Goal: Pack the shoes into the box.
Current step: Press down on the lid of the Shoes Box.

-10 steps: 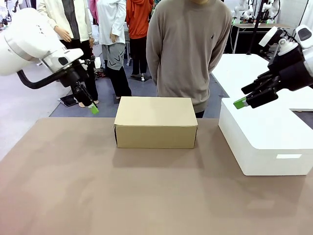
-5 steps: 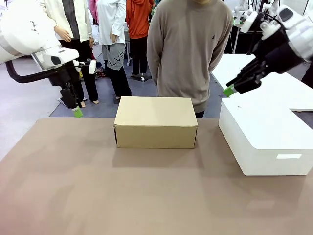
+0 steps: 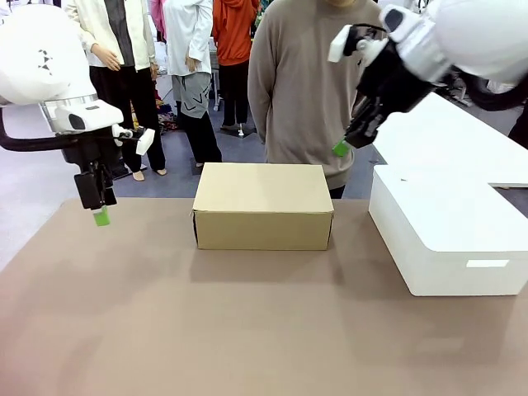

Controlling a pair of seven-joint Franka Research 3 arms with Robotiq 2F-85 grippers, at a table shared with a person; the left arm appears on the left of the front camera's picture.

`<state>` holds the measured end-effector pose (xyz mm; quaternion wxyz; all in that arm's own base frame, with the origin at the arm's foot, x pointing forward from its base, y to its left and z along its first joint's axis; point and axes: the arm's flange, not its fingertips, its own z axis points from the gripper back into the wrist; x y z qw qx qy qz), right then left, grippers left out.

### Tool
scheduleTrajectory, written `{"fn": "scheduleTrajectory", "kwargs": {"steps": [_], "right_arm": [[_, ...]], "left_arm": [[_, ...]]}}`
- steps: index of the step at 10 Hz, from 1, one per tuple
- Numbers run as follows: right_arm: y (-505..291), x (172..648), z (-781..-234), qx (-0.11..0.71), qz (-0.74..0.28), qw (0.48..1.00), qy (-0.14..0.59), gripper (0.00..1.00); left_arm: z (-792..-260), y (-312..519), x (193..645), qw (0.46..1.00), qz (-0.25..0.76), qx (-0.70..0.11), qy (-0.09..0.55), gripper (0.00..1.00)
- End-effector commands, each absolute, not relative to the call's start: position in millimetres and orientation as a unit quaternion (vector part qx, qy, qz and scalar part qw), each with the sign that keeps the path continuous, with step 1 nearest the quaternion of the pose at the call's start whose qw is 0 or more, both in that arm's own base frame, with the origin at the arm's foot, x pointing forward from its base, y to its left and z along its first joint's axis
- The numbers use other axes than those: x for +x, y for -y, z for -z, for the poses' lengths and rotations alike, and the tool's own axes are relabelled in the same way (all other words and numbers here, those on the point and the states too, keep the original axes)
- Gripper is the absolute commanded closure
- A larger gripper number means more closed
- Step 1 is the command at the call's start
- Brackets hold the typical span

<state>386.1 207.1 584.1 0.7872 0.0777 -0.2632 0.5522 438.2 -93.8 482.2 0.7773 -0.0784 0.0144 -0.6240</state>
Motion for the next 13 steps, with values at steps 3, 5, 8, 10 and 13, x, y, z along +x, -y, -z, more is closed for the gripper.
{"fn": "scheduleTrajectory", "kwargs": {"steps": [3,5,8,10,13], "right_arm": [[-243,421,-581,0.037,-0.549,0.805,0.22,1.0],[-238,416,-573,0.055,-0.559,0.793,0.235,1.0],[-238,416,-573,0.055,-0.559,0.793,0.235,1.0],[-238,416,-573,0.055,-0.559,0.793,0.235,1.0],[-261,440,-575,0.03,-0.52,0.826,0.215,1.0]], "left_arm": [[-470,90,426,0.772,0.632,-0.066,-0.006,0.0],[-477,96,426,0.774,0.63,-0.071,-0.011,0.0],[-477,96,426,0.774,0.63,-0.071,-0.011,0.0],[-477,96,426,0.774,0.63,-0.071,-0.011,0.0],[-477,96,426,0.774,0.63,-0.071,-0.011,0.0]]}}
